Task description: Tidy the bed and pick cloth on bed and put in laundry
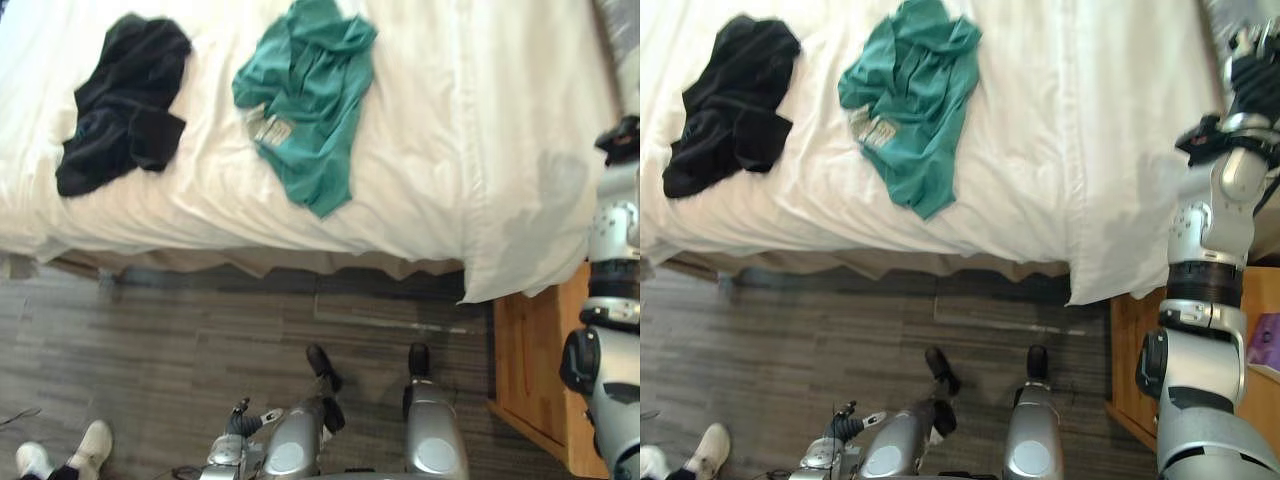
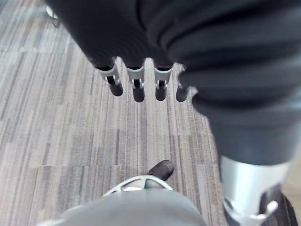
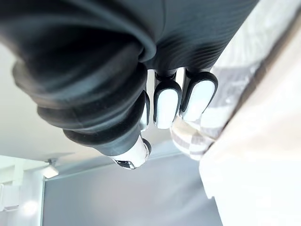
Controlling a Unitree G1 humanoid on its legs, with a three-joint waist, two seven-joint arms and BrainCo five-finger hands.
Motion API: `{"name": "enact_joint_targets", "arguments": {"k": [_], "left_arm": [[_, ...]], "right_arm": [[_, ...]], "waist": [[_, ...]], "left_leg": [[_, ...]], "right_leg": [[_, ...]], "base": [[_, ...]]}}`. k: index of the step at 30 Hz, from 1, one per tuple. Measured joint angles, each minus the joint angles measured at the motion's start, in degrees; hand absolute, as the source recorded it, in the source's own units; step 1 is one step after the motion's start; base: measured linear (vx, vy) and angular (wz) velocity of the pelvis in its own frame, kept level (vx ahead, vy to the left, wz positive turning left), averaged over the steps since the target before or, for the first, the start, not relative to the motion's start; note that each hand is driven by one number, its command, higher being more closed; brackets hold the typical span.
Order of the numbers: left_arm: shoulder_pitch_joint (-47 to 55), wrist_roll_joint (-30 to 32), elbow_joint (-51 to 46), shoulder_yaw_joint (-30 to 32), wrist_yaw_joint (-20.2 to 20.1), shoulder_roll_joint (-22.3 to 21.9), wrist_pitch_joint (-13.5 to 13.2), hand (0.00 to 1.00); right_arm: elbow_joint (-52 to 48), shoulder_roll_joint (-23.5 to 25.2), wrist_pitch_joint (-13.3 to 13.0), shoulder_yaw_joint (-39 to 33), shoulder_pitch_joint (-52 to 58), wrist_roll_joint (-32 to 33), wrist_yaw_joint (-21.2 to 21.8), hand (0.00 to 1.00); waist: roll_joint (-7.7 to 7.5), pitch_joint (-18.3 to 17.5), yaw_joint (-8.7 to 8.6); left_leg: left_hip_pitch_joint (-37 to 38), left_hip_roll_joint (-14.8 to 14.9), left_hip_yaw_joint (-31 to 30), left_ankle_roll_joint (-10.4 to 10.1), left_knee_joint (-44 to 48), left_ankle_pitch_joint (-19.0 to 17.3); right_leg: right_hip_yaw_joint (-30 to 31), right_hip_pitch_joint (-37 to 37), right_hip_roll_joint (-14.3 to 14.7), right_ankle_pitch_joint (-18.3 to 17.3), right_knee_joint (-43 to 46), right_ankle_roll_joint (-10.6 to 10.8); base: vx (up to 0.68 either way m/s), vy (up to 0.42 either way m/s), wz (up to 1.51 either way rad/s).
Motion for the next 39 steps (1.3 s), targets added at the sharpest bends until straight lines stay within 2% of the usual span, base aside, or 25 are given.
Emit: {"name": "enact_joint_targets", "arguments": {"k": [2, 5, 6, 8, 9, 13, 15, 17, 19, 20, 21, 22, 23, 24, 25, 27, 28, 30, 32, 33, 35, 39], "left_arm": [[-1.7, -0.9, 0.4, -2.3, 0.2, 0.0, -0.1, 0.00], [-4.9, -2.4, 1.3, -5.5, 1.1, -0.2, -0.4, 0.00], [-5.6, -2.7, 1.4, -5.9, 1.1, -0.2, -0.6, 0.00], [-8.6, -3.4, 2.1, -6.8, 1.2, -1.2, -1.2, 0.00], [-9.3, -3.8, 2.1, -7.4, 1.3, -1.6, -1.2, 0.00], [-11.2, -5.0, 1.9, -7.9, 1.2, -5.8, -1.8, 0.00], [-11.2, -5.0, 2.1, -6.2, 1.1, -6.6, -1.6, 0.00], [-10.7, -4.9, 2.2, -2.3, 1.2, -7.0, -1.0, 0.00], [-10.0, -4.9, 2.6, 2.8, 1.8, -6.9, -0.5, 0.00], [-9.9, -4.8, 2.6, 4.4, 2.3, -6.9, -0.3, 0.00], [-9.9, -4.8, 2.6, 5.6, 2.3, -7.0, 0.1, 0.00], [-9.9, -4.5, 2.5, 6.3, 2.3, -7.2, 0.1, 0.00], [-10.0, -4.2, 2.3, 7.6, 2.3, -7.7, 0.2, 0.00], [-10.1, -4.1, 2.1, 8.5, 2.3, -8.1, 0.2, 0.00], [-10.0, -2.9, 2.3, 10.2, 2.3, -8.3, 0.8, 0.00], [-9.9, -0.7, 2.4, 11.2, 2.3, -8.4, 1.6, 0.00], [-9.8, 1.4, 2.0, 11.9, 2.3, -8.4, 1.6, 0.00], [-9.8, 2.8, 1.4, 11.8, 2.2, -7.7, 1.5, 0.00], [-9.6, 4.5, 0.9, 11.6, 2.1, -6.8, 1.6, 0.00], [-9.4, 4.8, 0.9, 11.6, 2.1, -6.6, 1.6, 0.00], [-7.0, 7.0, 1.1, 11.0, 2.1, -6.0, 1.9, 0.00], [-4.0, 9.4, 2.3, 10.0, 2.1, -4.5, 2.7, 0.00]], "right_arm": [[4.3, 0.0, -0.8, 0.5, -2.2, -0.1, -1.3, 1.00], [11.1, 0.0, -0.5, 0.4, -1.6, -0.6, -2.9, 1.00], [12.3, 0.0, -0.5, 0.4, -0.9, -0.8, -2.9, 1.00], [10.3, 0.0, -2.9, -1.4, 1.9, -3.3, -2.4, 1.00], [10.1, 0.0, -2.9, -2.0, 2.2, -3.6, -2.3, 1.00], [8.8, 4.1, -4.4, -8.2, 4.6, -4.3, -0.5, 1.00], [6.5, 7.0, -5.1, -10.6, 6.4, -4.2, 0.5, 1.00], [3.5, 11.6, -5.2, -13.0, 10.5, -4.1, 1.8, 1.00], [0.8, 18.6, -5.2, -15.2, 17.7, -3.9, 2.8, 1.00], [0.7, 21.7, -4.4, -16.8, 22.2, -3.1, 2.7, 1.00], [3.7, 25.1, -1.4, -18.7, 29.1, -2.2, 2.2, 1.00], [7.2, 27.2, 1.0, -19.3, 34.6, -2.1, 1.5, 1.00], [12.1, 29.7, 4.4, -19.7, 41.0, -2.3, 1.1, 1.00], [13.8, 31.1, 5.8, -19.8, 44.4, -2.6, 0.9, 1.00], [15.8, 34.8, 8.3, -19.6, 50.6, -4.3, 0.8, 1.00], [16.4, 38.5, 10.4, -17.8, 58.0, -8.2, 1.0, 1.00], [15.6, 38.9, 10.5, -17.4, 60.5, -10.7, 1.6, 0.00], [15.7, 37.9, 10.4, -12.2, 62.4, -16.1, 2.0, 0.00], [16.1, 36.5, 9.8, -6.7, 62.4, -25.6, 3.0, 0.00], [16.4, 36.2, 9.7, -6.0, 62.4, -27.5, 3.1, 0.00], [19.0, 34.7, 9.2, -3.9, 62.3, -35.2, 3.5, 0.00], [23.4, 33.3, 9.5, -2.8, 62.1, -39.6, 4.1, 0.00]], "waist": [[1.58, 0.7, 0.92], [2.89, 1.2, 2.33], [2.90, 1.2, 2.59], [2.90, 1.2, 3.17], [2.90, 1.2, 3.22], [2.77, 1.2, 3.15], [1.99, 1.1, 3.15], [0.11, 0.4, 2.68], [-3.47, -1.2, 1.55], [-4.91, -1.8, 1.24], [-6.29, -2.4, 0.72], [-6.83, -2.5, 0.13], [-7.11, -2.4, -0.06], [-7.17, -2.3, -0.06], [-7.25, -2.3, -0.86], [-7.40, -2.1, -2.18], [-7.98, -2.3, -2.58], [-9.60, -3.4, -2.69], [-11.11, -4.5, -2.82], [-11.26, -4.6, -2.87], [-11.28, -6.8, -2.85], [-11.21, -10.2, -2.68]], "left_leg": [[-3.0, -0.5, 0.0, -0.2, 0.0, 0.5], [-6.7, -1.3, 0.4, -0.8, -0.1, 1.0], [-7.5, -1.3, 0.5, -0.9, -0.1, 1.0], [-9.8, -1.6, 1.3, -0.3, -0.1, 1.5], [-10.0, -1.7, 1.5, -0.3, -0.1, 1.5], [-10.1, -2.0, 2.7, -0.2, 0.0, 0.7], [-10.0, -2.0, 4.1, 0.1, 0.1, 0.5], [-9.5, -2.0, 5.7, 0.6, 0.1, 0.2], [-8.1, -1.9, 7.3, 1.0, 0.1, -0.1], [-7.0, -1.9, 7.9, 1.4, 0.1, -0.4], [-5.6, -1.9, 8.2, 1.6, 0.1, -0.9], [-4.5, -1.9, 8.2, 1.5, 0.1, -1.3], [-3.1, -1.9, 8.6, 1.1, 0.1, -2.3], [-2.5, -2.0, 9.0, 1.1, 0.1, -2.5], [-0.8, -1.9, 10.1, 0.5, 0.0, -3.4], [3.0, -1.6, 11.4, -0.1, 0.0, -4.4], [5.3, -1.4, 11.9, -0.2, -0.2, -5.2], [7.3, -0.9, 12.0, -0.9, 0.8, -6.0], [9.5, -0.6, 10.5, -1.2, 0.5, -5.7], [10.0, -0.6, 10.0, -1.0, 0.5, -5.4], [11.7, -0.3, 8.1, -1.2, 0.3, -5.2], [14.7, -0.3, 6.7, -1.6, 0.1, -5.5]], "right_leg": [[0.1, -3.5, -0.7, 0.0, 1.3, 0.0], [1.4, -8.6, -1.4, -0.1, 3.0, 0.1], [1.6, -9.7, -1.4, -0.1, 3.4, 0.2], [2.4, -12.9, -1.7, -0.1, 4.6, 0.2], [2.7, -13.3, -1.8, -0.2, 4.9, 0.3], [3.2, -14.1, -2.4, -0.8, 5.5, 1.2], [4.1, -14.5, -2.5, -1.0, 5.6, 1.4], [5.0, -14.9, -2.4, -0.9, 5.8, 1.3], [6.2, -14.3, -2.2, -0.9, 5.9, 1.3], [6.3, -13.3, -2.1, -1.0, 5.7, 1.3], [6.3, -11.8, -2.1, -1.4, 5.6, 1.3], [6.3, -10.6, -2.2, -1.8, 5.5, 1.4], [6.2, -9.5, -2.3, -2.2, 5.4, 1.4], [6.3, -8.9, -2.3, -2.3, 5.3, 1.4], [6.6, -7.3, -2.2, -2.3, 4.6, 1.4], [6.8, -3.2, -1.9, -2.3, 3.3, 1.5], [6.8, -0.3, -1.8, -2.4, 2.3, 1.5], [6.3, 2.2, -1.7, -2.9, 1.7, 1.3], [4.6, 4.9, -1.5, -3.5, 1.3, 1.2], [4.1, 5.8, -1.5, -3.5, 1.0, 1.2], [2.2, 9.3, -1.4, -3.5, -1.0, 1.2], [0.5, 14.1, -0.9, -3.7, -3.4, 1.5]], "base": [[0.02, -0.014, 0.09], [-0.01, -0.005, -0.03], [-0.02, -0.016, -0.06], [0.00, -0.026, -0.06], [0.00, 0.000, 0.00], [0.02, -0.005, -0.01], [0.05, -0.023, -0.18], [0.07, -0.042, -0.27], [0.11, -0.066, -0.30], [0.14, -0.077, -0.25], [0.15, -0.081, -0.14], [0.17, -0.100, -0.10], [0.14, -0.087, -0.11], [0.15, -0.093, -0.24], [0.15, -0.097, -0.28], [0.13, -0.101, -0.30], [0.09, -0.092, -0.25], [0.09, -0.084, -0.05], [0.12, -0.115, 0.23], [0.11, -0.132, 0.34], [0.11, -0.103, 0.30], [0.11, -0.068, 0.16]]}}
